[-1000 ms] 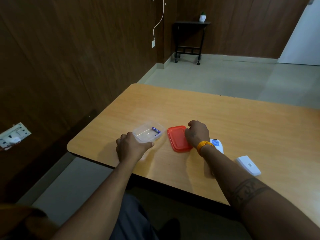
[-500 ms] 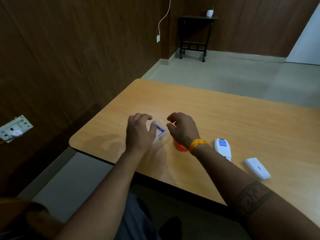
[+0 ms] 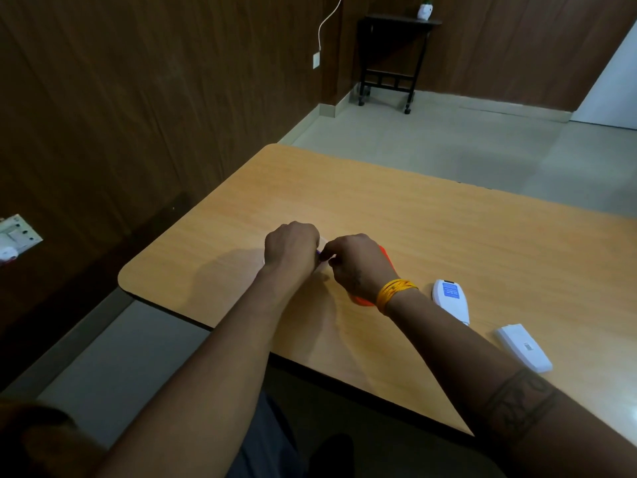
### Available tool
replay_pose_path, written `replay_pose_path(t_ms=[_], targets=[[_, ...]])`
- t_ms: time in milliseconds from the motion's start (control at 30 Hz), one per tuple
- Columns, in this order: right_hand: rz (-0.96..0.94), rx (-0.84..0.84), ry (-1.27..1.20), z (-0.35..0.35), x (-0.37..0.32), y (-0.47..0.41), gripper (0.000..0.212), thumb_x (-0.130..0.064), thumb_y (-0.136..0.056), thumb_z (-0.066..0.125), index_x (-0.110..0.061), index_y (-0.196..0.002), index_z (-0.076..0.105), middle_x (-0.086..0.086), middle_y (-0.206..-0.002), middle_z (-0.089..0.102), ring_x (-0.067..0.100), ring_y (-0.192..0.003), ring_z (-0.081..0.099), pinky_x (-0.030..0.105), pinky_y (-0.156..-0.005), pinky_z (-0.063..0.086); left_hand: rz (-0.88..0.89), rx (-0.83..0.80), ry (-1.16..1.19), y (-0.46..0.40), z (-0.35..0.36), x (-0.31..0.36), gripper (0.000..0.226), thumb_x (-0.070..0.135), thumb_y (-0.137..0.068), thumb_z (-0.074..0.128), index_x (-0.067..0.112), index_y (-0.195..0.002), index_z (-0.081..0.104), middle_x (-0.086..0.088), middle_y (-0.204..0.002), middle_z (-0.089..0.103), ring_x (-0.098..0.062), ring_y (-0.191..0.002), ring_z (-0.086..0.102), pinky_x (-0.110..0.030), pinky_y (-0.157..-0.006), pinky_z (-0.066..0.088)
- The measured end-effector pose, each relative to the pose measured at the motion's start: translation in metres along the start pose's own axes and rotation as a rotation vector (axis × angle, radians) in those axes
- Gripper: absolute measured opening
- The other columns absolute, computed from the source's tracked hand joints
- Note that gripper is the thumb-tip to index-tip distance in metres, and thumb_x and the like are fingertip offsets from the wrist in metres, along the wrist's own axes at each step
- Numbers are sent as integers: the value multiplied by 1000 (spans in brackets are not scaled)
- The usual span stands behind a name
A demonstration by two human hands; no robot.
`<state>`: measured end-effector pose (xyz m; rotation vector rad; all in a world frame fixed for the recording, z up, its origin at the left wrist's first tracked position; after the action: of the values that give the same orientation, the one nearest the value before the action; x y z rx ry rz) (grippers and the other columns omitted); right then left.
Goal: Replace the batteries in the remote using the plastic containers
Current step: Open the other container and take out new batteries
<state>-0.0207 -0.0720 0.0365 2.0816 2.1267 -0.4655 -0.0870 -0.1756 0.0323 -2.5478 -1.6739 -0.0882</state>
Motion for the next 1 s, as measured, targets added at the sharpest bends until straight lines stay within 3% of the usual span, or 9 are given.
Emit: replay_pose_path(t_ms=[133, 333, 467, 633, 733, 1000], targets=[[-48, -15, 11, -3, -5, 0, 31, -11, -103, 61, -20, -128, 75, 3, -123, 77, 26, -116, 68, 27, -87, 48, 17, -3, 10, -3, -1, 0, 14, 29, -94, 69, 20, -101, 77, -8, -100, 70, -31, -84, 62, -33, -69, 48], [-61, -37, 5, -2, -7, 1, 29, -15, -105, 62, -20, -130, 74, 2, -126, 76, 24, -117, 68, 24, -83, 42, 23, -16, -9, -2, -1, -1, 13, 29, -92, 71, 18, -97, 76, -7, -96, 66, -33, -82, 65, -33, -68, 47], [-58, -49, 31, -1, -5, -2, 29, -19, -102, 64, -23, -129, 74, 3, -124, 76, 27, -118, 66, 32, -87, 49, -12, 36, 68, 3, -2, -11, 10, 23, -93, 72, 16, -100, 73, -10, -100, 72, -33, -85, 66, -34, -68, 48], [-86, -117, 95, -2, -8, -8, 38, -13, -92, 65, -25, -126, 75, 8, -121, 76, 31, -115, 66, 35, -90, 54, -96, 250, 382, 11, -2, -37, 20, 17, -98, 70, 13, -116, 77, -12, -110, 77, -32, -99, 70, -37, -76, 55], [-99, -152, 102, -7, -15, -20, 42, -8, -86, 61, -26, -120, 78, 6, -119, 78, 30, -113, 68, 38, -92, 57, -68, 299, 435, 18, 1, -45, 17, 12, -99, 68, 9, -112, 80, -12, -109, 77, -29, -97, 70, -39, -77, 57], [-235, -268, 324, -1, -33, -52, 21, -13, -88, 72, -26, -102, 81, 7, -103, 78, 34, -95, 73, 39, -77, 60, -83, 325, 536, 20, 4, -56, 17, 12, -97, 69, 12, -108, 82, -9, -104, 79, -29, -95, 70, -41, -78, 58]])
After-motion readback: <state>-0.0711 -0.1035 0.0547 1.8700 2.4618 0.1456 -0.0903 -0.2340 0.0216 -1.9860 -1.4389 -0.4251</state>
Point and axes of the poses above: each hand's wrist, its own y-axis away from the middle knuckle, its own z-axis out of the palm, x = y × z, the point moved 5 cm from there along -y, towards the middle knuckle
